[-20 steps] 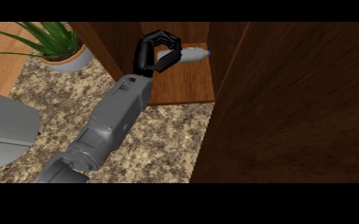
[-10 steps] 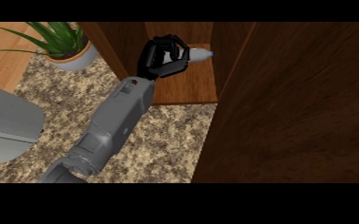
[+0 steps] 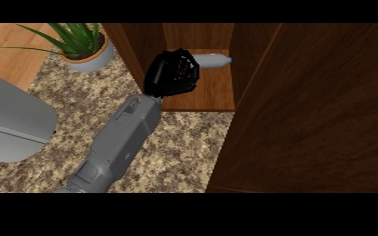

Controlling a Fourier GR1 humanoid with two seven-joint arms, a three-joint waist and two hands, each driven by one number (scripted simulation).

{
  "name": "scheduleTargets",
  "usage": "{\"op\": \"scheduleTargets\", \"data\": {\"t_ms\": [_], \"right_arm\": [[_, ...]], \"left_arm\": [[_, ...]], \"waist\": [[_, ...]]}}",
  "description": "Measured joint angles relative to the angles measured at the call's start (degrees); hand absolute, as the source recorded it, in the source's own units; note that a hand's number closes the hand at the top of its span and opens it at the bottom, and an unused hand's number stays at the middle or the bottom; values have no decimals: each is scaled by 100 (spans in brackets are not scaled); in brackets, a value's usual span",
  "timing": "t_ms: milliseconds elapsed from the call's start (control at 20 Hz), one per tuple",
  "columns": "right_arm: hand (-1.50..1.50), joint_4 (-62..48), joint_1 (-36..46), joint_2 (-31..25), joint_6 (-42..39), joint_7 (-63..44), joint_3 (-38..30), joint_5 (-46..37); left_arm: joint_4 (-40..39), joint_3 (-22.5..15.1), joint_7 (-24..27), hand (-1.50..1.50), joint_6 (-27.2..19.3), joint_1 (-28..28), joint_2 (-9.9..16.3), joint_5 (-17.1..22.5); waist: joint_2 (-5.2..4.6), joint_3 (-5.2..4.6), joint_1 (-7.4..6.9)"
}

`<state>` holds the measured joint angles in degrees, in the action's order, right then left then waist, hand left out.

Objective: Pick up the bottled water, place it into the cabinet and close the cabinet

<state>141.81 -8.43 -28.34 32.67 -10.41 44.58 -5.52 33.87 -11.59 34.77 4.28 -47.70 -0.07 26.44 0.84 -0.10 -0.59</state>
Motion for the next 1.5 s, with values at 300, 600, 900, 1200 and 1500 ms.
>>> {"op": "scheduleTargets", "data": {"t_ms": [300, 600, 900, 1200, 1500], "right_arm": [[150, -36, 45, -158, -50, -38, 76, 28], [150, -3, 284, -399, -470, -208, 361, 120], [150, -2, 600, -425, -734, -472, 420, 210], [150, -118, 1154, -77, -789, -1031, 448, 189], [150, -278, 2272, 923, -740, -2033, 486, -43]], "left_arm": [[1209, -356, -313, 150, 15, 1010, 24, 153], [2499, -425, -488, 150, 144, 2337, 480, 368], [4105, -470, -700, 150, 96, 3721, 1066, 520], [5557, -308, -867, 150, 245, 5075, 1764, 800], [6819, 74, -983, 150, 418, 6235, 2324, 1195]], "waist": [[63, 15, -164], [66, 9, -312], [53, 4, -352], [25, -6, -329], [-13, -8, -243]]}}
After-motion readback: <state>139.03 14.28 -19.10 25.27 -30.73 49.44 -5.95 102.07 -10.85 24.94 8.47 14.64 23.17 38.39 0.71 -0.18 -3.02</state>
